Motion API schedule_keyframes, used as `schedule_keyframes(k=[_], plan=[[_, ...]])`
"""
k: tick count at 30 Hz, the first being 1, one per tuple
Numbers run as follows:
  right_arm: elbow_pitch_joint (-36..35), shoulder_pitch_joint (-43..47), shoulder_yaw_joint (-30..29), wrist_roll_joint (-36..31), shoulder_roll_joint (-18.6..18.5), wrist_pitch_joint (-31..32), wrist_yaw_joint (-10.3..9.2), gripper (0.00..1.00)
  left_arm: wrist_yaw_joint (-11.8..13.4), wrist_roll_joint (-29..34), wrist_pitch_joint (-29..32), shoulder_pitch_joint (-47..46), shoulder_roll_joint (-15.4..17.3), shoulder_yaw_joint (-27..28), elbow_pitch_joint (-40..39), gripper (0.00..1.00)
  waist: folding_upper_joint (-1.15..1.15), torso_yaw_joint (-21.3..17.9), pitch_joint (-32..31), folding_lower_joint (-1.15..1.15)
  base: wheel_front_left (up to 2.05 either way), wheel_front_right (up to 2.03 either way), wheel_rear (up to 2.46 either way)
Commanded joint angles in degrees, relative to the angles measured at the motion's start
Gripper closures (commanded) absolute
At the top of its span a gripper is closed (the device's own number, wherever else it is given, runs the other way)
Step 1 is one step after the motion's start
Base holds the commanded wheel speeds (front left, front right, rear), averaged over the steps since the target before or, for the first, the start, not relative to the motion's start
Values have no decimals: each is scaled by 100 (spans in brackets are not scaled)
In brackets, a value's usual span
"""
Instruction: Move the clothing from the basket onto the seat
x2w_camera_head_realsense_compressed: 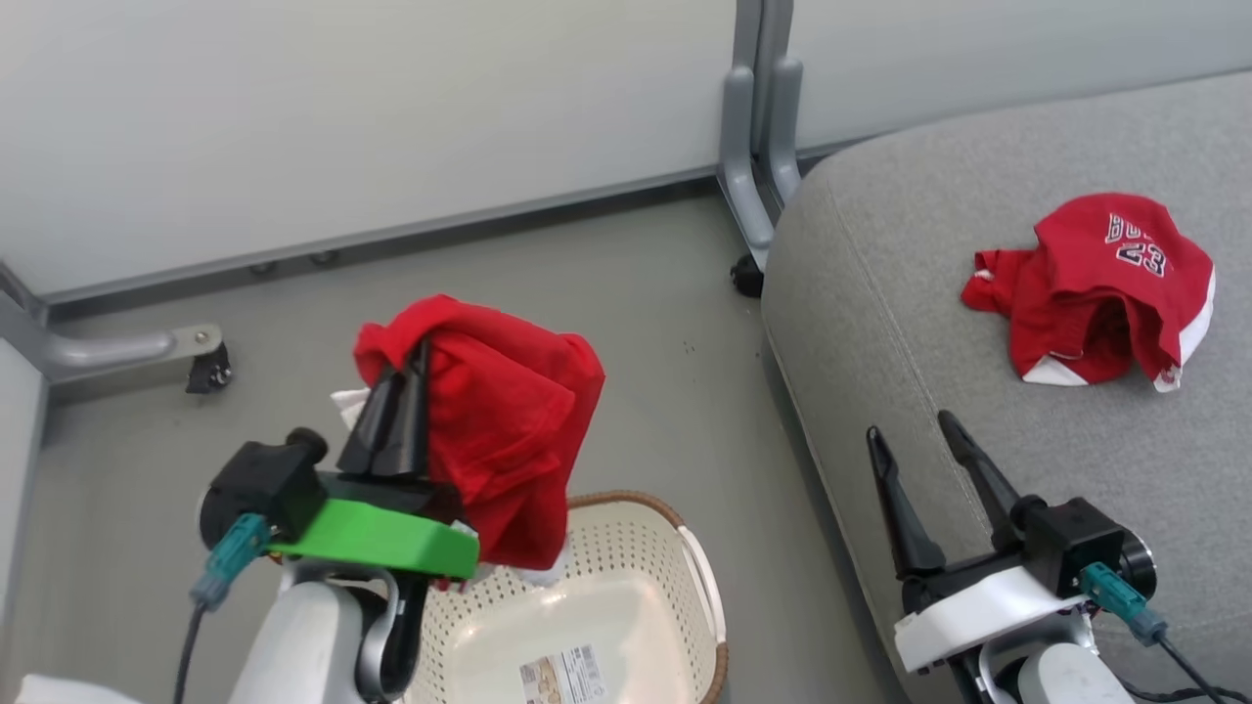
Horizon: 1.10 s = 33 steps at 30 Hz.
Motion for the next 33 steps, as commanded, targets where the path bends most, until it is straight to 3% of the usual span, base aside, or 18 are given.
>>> schedule_keyframes(k=[1,6,16,27,33], plan=[[-33,81,63,15,13,-2,-4,0,-22,77,-18,141,7,105,-238,100,0,181,-275,1,0,0,0],[-69,134,234,37,-22,-2,-4,0,-23,2,-18,264,-11,164,-972,100,0,200,-350,1,0,0,0],[-124,118,341,66,-33,-2,-4,0,-23,58,-13,62,-7,-451,-1800,100,0,226,-314,1,0,0,0],[-228,-6,299,91,-113,-2,-4,0,-23,34,-12,-6,440,-1432,-2389,100,0,210,-238,1,0,0,0],[-297,-16,387,136,-169,-2,-4,0,-22,-4,-13,-16,496,-1606,-2500,100,0,237,-234,1,0,0,0]])
